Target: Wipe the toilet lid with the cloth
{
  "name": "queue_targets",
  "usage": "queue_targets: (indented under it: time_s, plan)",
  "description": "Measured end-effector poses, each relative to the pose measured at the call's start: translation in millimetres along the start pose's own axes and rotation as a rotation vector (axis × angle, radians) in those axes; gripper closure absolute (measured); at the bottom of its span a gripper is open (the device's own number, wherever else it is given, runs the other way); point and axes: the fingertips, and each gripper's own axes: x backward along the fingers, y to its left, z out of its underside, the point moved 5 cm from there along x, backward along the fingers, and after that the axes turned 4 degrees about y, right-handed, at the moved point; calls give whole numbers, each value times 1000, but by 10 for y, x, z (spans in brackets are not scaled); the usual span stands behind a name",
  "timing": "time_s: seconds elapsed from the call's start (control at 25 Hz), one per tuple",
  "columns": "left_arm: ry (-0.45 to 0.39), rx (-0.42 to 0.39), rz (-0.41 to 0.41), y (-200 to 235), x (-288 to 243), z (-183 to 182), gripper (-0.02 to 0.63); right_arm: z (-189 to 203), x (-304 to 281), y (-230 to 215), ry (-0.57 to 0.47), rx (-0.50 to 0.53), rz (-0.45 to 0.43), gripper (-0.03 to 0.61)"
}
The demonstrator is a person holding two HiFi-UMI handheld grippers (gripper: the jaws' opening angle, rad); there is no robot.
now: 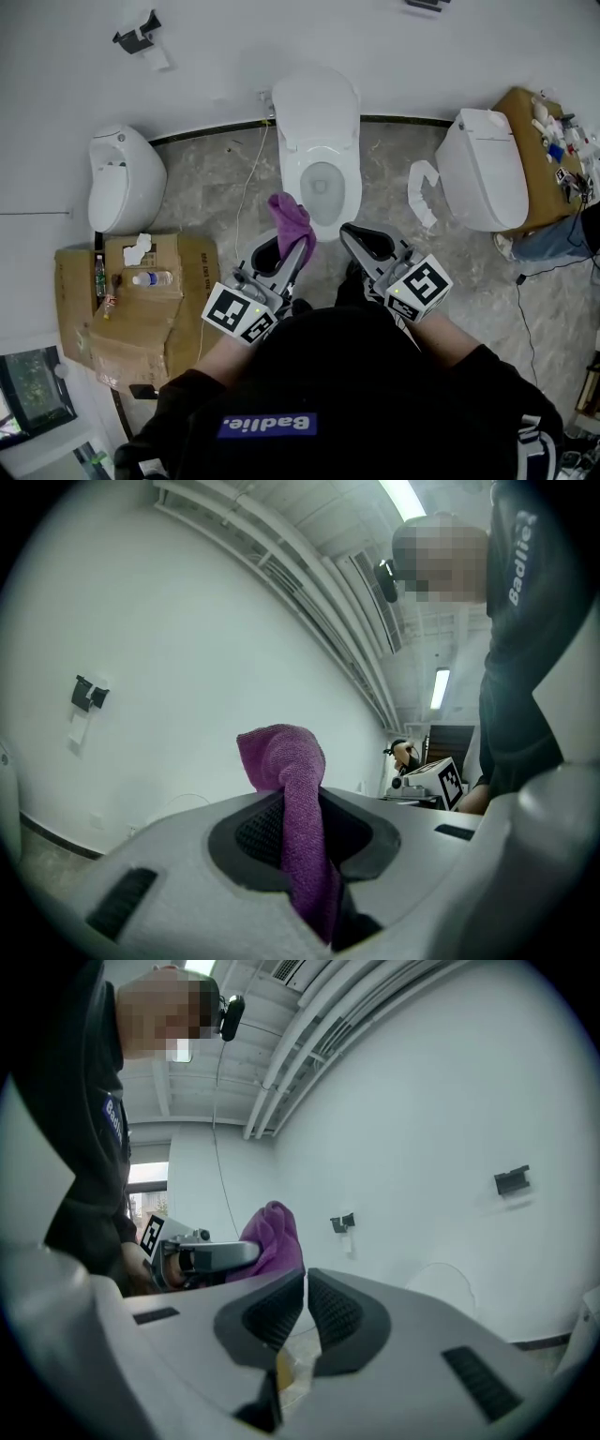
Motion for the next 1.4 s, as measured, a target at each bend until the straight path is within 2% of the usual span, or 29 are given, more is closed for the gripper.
queue_targets:
  time_s: [0.48, 0.72, 1.0, 1.4]
  plan:
    - [-21, 24, -153, 406, -1121, -183, 529, -161, -149, -1296, -11, -31, -121, 543]
    - [-10, 18, -186, 606, -1470, -208, 529, -153, -288, -1737, 5, -56, -131, 543]
    - [-4, 14, -184, 1116, -1682, -192, 529, -171, -662, -1990, 39, -47, -86, 543]
    - [16, 13, -97, 2202, -1996, -48, 529, -203, -1457, -2379, 80, -33, 85, 543]
